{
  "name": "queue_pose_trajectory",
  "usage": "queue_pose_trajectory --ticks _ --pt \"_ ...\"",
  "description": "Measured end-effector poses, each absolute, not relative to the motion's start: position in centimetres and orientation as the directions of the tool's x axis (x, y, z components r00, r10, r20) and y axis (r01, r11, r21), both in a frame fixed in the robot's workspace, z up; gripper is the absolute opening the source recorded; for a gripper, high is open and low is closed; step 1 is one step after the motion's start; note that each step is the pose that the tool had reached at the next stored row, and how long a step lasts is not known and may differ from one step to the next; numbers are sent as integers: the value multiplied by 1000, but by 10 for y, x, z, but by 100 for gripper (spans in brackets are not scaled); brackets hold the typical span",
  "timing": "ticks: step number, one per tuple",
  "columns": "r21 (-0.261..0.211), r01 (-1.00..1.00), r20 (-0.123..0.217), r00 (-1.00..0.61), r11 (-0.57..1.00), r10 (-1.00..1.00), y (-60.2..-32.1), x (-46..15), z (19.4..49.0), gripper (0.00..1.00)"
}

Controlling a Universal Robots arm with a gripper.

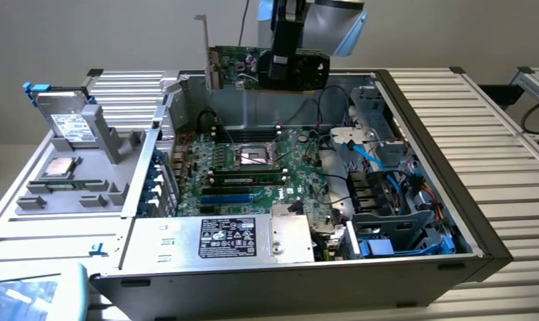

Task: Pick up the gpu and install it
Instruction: 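Insert the gpu into the slot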

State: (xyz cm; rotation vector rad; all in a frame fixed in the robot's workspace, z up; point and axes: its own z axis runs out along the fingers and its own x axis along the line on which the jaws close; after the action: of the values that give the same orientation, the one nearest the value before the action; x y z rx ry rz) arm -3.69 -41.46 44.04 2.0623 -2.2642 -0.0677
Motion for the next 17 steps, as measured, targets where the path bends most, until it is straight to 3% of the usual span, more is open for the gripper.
queue_pose_trajectory --ticks 10,17 --pt "74 -995 29 -58 60 -998 -411 -37 440 28" --pt "73 -996 54 -56 60 -997 -395 -44 438 28"
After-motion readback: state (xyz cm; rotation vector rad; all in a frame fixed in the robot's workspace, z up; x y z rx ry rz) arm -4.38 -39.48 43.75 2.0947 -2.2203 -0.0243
